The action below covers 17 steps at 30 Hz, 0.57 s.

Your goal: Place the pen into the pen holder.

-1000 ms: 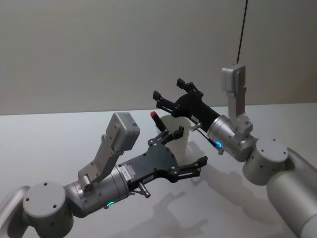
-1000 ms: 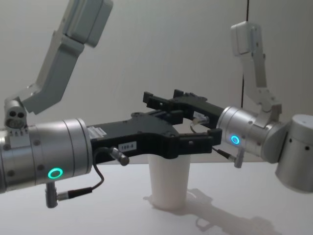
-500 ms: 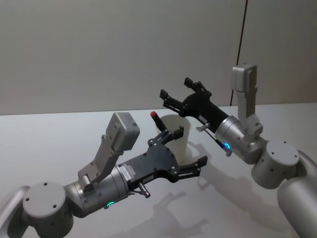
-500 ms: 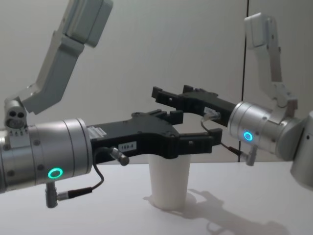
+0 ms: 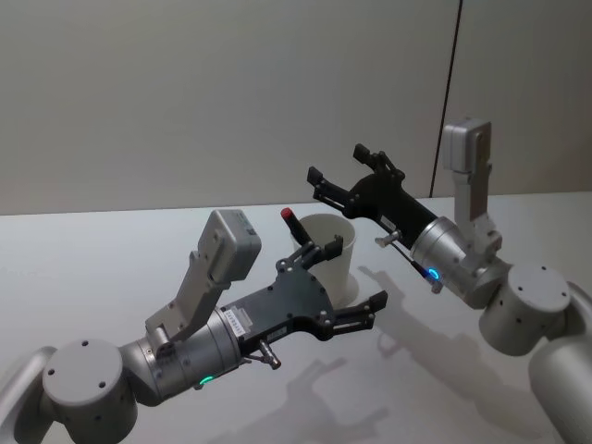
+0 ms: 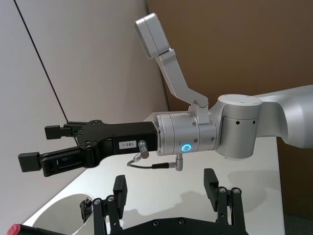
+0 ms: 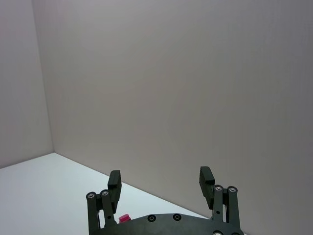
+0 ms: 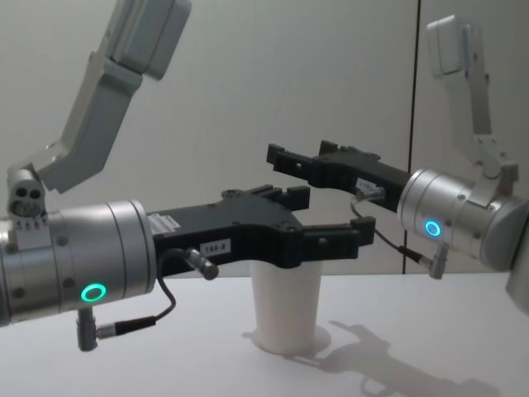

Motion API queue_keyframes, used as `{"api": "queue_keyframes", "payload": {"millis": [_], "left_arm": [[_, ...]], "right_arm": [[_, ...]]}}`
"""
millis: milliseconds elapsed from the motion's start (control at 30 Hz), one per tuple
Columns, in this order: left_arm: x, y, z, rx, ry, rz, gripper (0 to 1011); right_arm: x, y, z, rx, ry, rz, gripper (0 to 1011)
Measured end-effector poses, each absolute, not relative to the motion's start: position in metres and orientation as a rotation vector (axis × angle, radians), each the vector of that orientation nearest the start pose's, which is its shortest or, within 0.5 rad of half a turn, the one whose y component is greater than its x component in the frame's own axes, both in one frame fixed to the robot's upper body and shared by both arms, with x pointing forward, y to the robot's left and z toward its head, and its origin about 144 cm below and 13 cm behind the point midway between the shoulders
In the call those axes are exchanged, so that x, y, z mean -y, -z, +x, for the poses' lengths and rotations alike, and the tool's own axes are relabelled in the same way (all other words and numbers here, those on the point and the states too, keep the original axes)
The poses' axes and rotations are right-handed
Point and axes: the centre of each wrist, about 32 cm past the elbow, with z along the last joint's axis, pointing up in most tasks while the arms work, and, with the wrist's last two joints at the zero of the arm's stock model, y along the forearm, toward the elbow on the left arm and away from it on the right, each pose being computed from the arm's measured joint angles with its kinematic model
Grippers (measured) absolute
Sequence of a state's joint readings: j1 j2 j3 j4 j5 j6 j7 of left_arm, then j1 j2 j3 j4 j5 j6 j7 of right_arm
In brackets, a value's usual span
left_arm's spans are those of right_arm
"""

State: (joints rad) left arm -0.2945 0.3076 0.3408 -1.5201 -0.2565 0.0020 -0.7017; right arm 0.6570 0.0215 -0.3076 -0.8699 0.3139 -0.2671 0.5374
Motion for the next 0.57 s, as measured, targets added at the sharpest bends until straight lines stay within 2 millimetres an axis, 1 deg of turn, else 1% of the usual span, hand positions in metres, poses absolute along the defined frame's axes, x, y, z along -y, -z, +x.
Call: {"api": "queue_keyframes", "payload": {"millis": [567], "left_arm": [[-0.2183,-1.2116,0.5234,0.179,-0.566,0.034,1000]], "right_arm": [[0.1659,-1.1899,0.6227,0.102,0.834,0.208,1001]]}}
